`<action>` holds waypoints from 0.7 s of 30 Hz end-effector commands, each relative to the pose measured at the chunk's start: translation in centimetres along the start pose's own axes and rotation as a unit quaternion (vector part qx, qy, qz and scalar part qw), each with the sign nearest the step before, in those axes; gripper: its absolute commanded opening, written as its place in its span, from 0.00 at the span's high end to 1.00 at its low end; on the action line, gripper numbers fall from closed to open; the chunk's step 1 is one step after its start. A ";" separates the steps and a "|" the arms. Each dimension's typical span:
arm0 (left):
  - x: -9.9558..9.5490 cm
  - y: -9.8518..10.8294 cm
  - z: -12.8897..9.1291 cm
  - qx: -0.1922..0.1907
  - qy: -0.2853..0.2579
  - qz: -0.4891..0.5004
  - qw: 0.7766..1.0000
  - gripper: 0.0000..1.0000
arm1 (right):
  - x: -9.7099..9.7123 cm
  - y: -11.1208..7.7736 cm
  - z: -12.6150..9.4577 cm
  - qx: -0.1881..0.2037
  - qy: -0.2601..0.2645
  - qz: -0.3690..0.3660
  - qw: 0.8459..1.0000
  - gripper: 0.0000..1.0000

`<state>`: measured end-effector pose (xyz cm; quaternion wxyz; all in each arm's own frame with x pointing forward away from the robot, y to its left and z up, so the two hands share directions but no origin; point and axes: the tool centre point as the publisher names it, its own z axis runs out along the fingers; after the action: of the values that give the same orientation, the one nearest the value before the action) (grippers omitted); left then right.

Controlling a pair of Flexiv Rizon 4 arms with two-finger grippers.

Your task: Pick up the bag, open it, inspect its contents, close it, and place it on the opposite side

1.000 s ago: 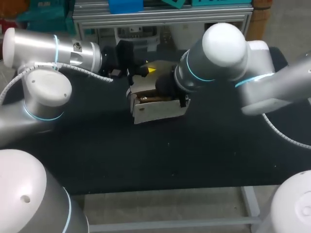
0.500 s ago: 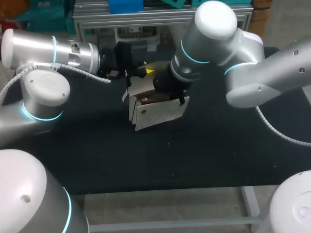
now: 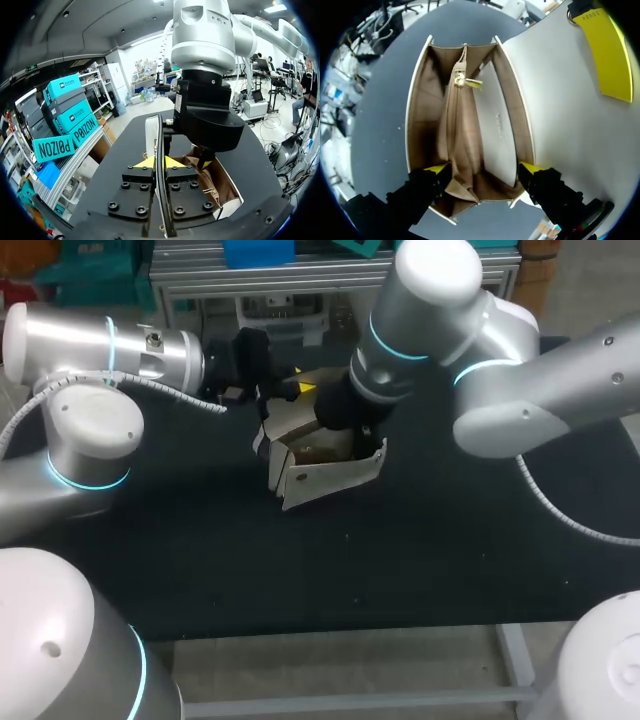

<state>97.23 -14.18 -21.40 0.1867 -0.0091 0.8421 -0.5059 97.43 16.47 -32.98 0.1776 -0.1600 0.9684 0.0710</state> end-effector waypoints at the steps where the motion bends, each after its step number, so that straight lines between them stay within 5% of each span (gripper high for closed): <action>1: 0.2 -0.4 0.1 0.001 -0.001 0.001 1.000 1.00 | -0.4 0.2 0.6 0.003 0.013 -0.002 1.000 0.06; 21: 0.2 -0.3 0.4 -0.001 0.001 0.003 1.000 1.00 | -0.4 0.3 0.4 0.005 0.012 -0.002 1.000 0.07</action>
<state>97.28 -14.20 -21.45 0.1866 -0.0066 0.8442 -0.5024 97.49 16.46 -32.89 0.1690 -0.1612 0.9700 0.0672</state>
